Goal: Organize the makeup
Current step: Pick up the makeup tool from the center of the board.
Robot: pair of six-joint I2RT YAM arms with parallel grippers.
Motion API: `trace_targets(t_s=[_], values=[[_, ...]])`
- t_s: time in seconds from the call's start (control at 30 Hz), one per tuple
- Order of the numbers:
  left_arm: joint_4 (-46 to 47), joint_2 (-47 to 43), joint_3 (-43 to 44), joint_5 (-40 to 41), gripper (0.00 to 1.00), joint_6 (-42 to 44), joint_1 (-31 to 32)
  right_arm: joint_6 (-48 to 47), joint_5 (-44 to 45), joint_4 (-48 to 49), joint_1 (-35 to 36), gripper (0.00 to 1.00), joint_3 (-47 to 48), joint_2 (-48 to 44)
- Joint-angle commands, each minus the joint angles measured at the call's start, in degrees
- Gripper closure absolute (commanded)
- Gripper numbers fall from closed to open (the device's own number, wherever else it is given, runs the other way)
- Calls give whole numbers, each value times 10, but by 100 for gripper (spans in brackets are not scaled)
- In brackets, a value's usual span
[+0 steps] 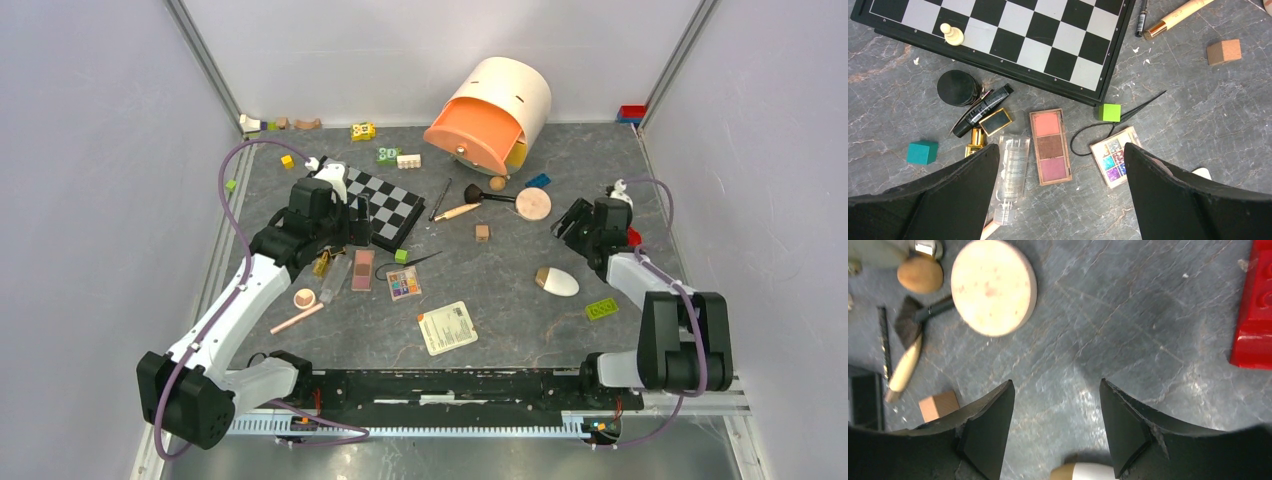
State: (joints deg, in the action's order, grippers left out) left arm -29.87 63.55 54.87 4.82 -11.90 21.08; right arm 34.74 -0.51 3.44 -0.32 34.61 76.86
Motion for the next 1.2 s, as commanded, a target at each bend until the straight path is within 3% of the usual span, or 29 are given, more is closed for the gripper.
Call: trace_targets(t_s=[0.0,0.23,0.43,1.17], values=[[20,0,-5,-11,0,9,-2,68,-67,102,-36,31,4,45],[20,2,-4,-14,0,9,-2,100,-95,165,-54,36,34,128],[20,3,-5,-14,0,10,-2,90,-100,192,-55,36,43,148],[19,4,-3,-10,0,11,-2,66,-108,183,-54,48,120,256]])
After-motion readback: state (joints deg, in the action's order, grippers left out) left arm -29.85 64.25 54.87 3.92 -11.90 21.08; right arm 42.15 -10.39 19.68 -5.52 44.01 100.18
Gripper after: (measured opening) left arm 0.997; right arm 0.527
